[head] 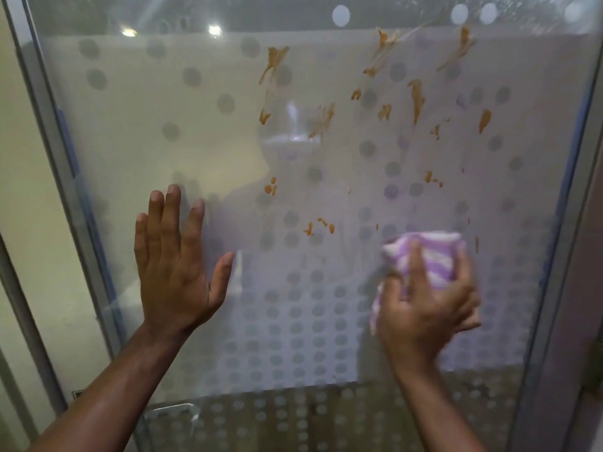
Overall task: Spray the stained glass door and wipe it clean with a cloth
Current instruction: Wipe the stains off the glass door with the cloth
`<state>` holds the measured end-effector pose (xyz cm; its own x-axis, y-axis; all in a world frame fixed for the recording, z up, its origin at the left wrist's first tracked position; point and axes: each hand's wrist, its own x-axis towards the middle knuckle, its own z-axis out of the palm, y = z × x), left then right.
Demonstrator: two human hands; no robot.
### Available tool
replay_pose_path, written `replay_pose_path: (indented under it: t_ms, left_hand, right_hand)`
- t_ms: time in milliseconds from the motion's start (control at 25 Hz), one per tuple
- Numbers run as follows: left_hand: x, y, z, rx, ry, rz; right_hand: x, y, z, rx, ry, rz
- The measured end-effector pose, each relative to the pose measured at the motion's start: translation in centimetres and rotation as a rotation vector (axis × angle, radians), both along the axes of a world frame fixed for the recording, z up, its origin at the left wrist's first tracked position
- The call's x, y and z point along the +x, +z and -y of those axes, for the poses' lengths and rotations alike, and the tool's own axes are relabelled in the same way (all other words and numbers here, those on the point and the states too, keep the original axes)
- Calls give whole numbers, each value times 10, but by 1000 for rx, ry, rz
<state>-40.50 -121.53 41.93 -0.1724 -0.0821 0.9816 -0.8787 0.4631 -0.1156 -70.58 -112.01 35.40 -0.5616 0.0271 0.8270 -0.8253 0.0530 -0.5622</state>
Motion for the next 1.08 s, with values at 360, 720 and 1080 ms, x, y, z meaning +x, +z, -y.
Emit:
replay_pose_path:
  t_ms: [360, 720, 1080]
  left_hand:
    - [0, -1, 2, 8, 0, 2]
    - [4, 1, -2, 16, -9, 16]
    - [2, 1, -3, 20, -8, 12]
  right_hand:
    - [81, 11, 15, 60, 67, -179]
    - [29, -3, 12, 68, -75, -332]
    - [54, 50, 16, -106, 43, 101]
